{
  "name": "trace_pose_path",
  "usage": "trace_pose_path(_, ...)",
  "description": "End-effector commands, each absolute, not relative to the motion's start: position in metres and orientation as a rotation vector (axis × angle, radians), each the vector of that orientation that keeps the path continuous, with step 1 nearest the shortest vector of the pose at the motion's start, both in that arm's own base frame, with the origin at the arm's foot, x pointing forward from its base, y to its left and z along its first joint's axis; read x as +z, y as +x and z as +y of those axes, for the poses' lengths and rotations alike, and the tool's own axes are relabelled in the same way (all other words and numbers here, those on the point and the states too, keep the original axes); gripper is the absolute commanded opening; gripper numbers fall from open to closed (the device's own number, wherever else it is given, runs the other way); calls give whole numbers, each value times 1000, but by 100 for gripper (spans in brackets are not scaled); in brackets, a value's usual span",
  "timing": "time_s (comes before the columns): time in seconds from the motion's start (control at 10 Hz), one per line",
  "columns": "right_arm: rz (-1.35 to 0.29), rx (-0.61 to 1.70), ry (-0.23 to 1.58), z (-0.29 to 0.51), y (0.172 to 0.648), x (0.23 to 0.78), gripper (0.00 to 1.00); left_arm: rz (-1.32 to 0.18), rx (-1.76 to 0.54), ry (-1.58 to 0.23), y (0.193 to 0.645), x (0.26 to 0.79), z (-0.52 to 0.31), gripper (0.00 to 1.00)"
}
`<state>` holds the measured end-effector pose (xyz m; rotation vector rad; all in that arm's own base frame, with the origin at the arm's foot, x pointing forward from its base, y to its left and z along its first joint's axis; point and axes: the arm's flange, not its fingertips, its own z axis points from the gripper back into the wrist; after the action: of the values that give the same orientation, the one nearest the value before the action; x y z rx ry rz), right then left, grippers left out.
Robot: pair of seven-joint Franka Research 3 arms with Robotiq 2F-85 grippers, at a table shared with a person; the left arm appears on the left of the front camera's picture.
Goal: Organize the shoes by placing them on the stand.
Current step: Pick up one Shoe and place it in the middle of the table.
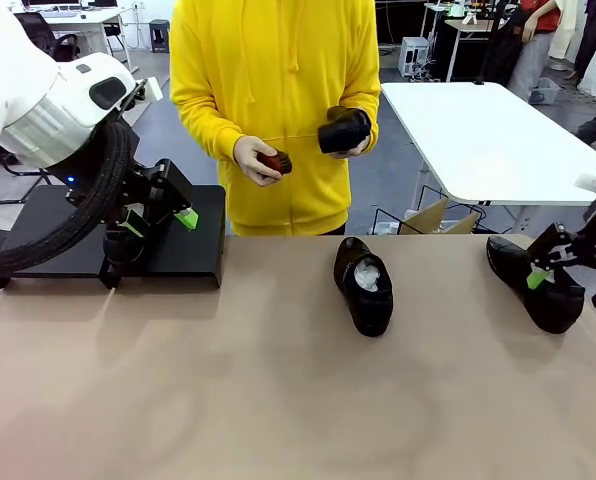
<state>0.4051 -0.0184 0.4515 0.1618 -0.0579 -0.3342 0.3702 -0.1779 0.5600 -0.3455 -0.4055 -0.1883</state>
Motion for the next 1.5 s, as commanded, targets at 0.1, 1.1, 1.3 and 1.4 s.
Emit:
trace_pose_path(0.1,-139,-252,63,-32,469,454,100,-418,-185,-367,367,558,-176,83)
trace_pose_path(1.1,18,-154,-64,-25,548,375,100,-418,-185,-367,367,558,-176,83)
trace_pose_path(1.3,16,-136,-39,-20,551,359,100,-418,-185,-367,367,558,-176,83)
trace_pose_path(1.4,6,-134,-43,-20,553,356,100,-418,-185,-367,367,558,-176,83)
